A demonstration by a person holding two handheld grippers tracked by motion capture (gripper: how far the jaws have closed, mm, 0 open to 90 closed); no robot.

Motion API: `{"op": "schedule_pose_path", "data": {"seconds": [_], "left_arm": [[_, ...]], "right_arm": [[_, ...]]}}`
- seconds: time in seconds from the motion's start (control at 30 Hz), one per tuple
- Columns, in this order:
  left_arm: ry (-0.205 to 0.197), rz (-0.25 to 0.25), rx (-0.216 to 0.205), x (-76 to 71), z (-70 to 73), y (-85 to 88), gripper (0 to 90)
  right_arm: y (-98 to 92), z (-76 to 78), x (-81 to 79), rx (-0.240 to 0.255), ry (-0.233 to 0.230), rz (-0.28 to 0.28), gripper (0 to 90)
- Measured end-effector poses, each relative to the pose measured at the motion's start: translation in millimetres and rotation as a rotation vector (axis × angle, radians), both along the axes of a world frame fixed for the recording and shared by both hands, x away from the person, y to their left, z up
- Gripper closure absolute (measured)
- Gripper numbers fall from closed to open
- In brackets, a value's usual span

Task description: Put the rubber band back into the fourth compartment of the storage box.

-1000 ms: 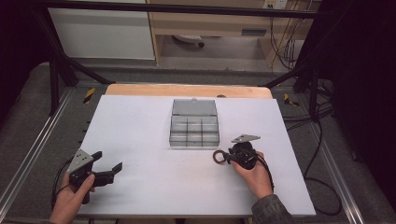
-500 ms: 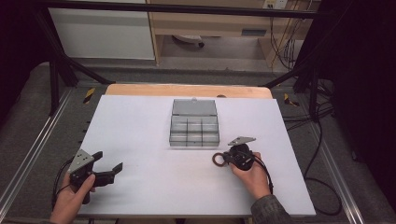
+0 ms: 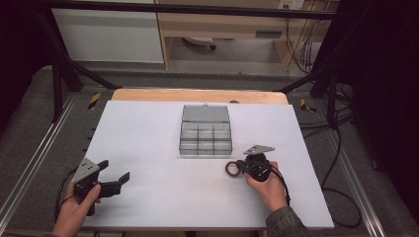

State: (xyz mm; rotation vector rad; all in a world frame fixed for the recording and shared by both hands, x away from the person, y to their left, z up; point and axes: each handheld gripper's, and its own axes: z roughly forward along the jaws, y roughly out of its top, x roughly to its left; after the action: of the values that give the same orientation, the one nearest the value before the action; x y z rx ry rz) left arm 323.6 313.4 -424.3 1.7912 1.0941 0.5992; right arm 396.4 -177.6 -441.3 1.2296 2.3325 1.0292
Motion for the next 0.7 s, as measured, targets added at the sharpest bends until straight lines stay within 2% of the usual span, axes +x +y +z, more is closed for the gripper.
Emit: {"op": "schedule_pose_path", "data": {"seconds": [0.47,0.7], "left_arm": [[-0.001,0.002,0.002,0.0,-0.2,-0.1,6.6],[0.0,0.001,0.003,-0.2,-0.4,-0.1,6.6]], "right_arm": [[3.1,3.7,-3.3,0.025,-0.024,0.024,86.2],[12.1,6.9,-7.6,0.037,-0.029,0.055,86.2]]}}
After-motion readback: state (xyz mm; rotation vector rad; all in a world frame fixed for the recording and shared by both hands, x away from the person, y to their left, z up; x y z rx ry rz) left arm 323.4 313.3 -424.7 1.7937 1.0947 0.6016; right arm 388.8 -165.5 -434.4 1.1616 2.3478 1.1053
